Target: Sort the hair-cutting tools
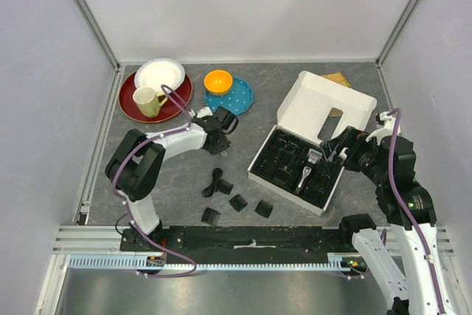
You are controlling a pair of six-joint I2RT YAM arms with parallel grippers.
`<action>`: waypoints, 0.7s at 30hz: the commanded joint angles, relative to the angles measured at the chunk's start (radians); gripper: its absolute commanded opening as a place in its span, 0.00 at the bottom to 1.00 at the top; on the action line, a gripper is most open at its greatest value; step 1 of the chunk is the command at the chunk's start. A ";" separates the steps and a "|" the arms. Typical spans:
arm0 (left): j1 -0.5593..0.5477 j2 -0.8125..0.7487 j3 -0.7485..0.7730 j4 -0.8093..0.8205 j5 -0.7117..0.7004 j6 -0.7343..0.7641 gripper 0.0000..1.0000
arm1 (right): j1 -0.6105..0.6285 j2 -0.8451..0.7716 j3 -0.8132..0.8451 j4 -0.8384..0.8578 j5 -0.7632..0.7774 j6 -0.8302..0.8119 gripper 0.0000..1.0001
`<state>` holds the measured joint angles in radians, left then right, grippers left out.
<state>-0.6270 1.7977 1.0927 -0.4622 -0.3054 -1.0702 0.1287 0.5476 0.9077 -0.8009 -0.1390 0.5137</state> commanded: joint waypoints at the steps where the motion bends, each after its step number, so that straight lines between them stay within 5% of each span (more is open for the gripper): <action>1: -0.013 0.046 0.001 -0.026 0.002 0.078 0.27 | 0.002 -0.008 -0.003 0.040 -0.004 0.012 0.98; 21: -0.214 -0.216 0.016 0.160 0.005 0.630 0.16 | 0.000 -0.011 0.002 0.034 0.007 0.013 0.98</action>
<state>-0.7902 1.6886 1.1034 -0.3882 -0.2840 -0.5766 0.1287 0.5449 0.9073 -0.8009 -0.1387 0.5198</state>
